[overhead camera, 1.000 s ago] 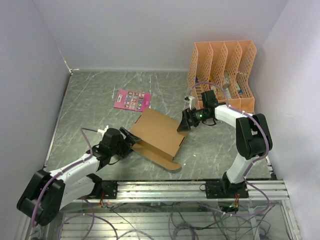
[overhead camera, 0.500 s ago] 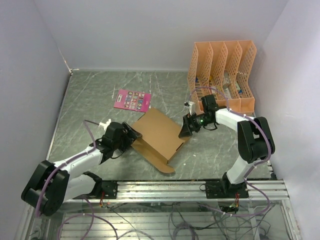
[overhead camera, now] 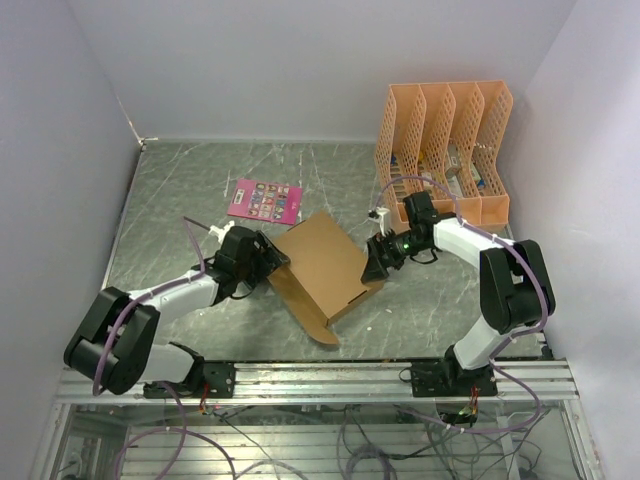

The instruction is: Fold the paper box

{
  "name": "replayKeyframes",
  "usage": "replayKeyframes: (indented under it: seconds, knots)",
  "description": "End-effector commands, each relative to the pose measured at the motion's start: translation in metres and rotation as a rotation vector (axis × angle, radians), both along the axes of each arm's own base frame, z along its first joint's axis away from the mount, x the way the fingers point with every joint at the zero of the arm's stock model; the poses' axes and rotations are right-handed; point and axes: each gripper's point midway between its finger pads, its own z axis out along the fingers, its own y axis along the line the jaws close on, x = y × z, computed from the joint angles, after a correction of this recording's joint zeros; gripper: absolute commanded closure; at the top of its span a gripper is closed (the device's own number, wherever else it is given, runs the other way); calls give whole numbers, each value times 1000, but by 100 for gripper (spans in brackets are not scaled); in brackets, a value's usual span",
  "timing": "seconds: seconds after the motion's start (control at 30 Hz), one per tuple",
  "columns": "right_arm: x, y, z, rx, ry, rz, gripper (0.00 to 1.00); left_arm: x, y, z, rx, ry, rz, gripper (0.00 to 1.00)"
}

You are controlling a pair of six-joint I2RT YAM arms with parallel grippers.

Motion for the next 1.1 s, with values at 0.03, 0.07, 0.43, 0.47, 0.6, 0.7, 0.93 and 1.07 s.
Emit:
replayKeyframes:
  seconds: [0.03, 0.07, 0.43, 0.47, 0.6, 0.7, 0.93, 1.07]
  knots:
    - [26, -10, 24, -97, -171, 47, 17, 8, 2, -1, 53, -12, -40, 16]
    - [32, -14, 31, -123, -219, 51, 14, 8, 2, -2, 59, -8, -44, 16]
    - [-51, 2, 113, 36, -869, 1006, 1, 8, -1, -7, 65, 7, -93, 18]
    - [-61, 3, 116, 29, -964, 1125, 1, 8, -1, -8, 63, 9, -96, 18]
    - [-91, 32, 114, -2, -1076, 1291, 0, 4, -3, -12, 49, 15, -103, 18]
    - [-122, 59, 105, -6, -1133, 1311, 0, 2, -5, -12, 32, 14, -108, 18]
    - [-180, 92, 71, -121, -1334, 1248, 9, -1, -3, -10, 32, 8, -122, 18]
    - [-198, 108, 52, -168, -1303, 1124, 32, 0, -2, -11, 30, 10, -123, 18]
